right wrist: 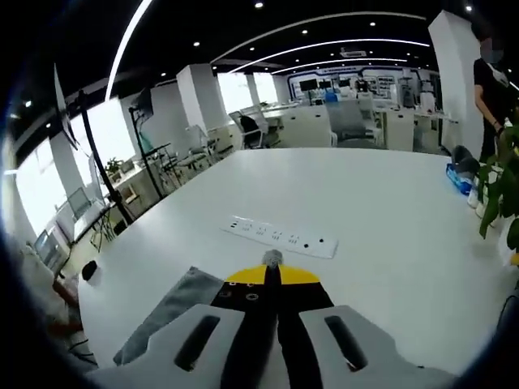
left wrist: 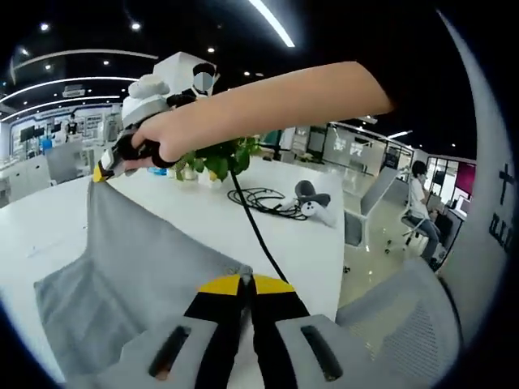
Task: Fold the towel on the table until its edges align and the towel forms a compact rectangular stack.
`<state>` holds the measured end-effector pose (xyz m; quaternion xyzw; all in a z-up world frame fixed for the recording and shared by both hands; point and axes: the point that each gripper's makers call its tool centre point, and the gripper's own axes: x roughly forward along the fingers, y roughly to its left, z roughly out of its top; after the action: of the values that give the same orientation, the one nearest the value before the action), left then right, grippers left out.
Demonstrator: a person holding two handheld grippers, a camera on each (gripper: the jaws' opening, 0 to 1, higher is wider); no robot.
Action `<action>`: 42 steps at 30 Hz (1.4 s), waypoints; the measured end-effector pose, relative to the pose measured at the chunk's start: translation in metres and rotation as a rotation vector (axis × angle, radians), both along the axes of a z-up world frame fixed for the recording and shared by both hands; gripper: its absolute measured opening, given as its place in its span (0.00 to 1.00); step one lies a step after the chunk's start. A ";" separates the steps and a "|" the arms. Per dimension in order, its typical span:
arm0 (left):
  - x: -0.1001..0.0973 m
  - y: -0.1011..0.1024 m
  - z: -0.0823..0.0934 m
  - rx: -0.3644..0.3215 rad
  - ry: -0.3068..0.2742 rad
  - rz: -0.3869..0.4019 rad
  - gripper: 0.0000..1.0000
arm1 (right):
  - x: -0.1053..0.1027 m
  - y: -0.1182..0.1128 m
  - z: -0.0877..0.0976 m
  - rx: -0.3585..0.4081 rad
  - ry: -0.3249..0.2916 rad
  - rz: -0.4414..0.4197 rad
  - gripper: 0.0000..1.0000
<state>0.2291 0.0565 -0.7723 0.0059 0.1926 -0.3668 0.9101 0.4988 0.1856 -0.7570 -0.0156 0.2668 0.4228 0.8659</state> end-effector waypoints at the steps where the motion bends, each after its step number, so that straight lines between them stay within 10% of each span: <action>1: -0.001 0.002 0.001 -0.002 0.001 0.001 0.04 | -0.001 0.003 0.001 0.002 0.000 0.004 0.00; 21: -0.032 0.064 0.007 -0.009 0.063 0.047 0.04 | -0.029 0.062 0.012 0.035 -0.008 0.062 0.00; 42: -0.053 0.121 -0.033 -0.082 0.242 0.277 0.04 | -0.048 0.108 -0.019 -0.009 0.014 0.095 0.00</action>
<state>0.1761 0.1775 -0.8049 -0.1019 0.2846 -0.2433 0.9216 0.4506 0.2939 -0.7760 -0.0291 0.2736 0.4625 0.8429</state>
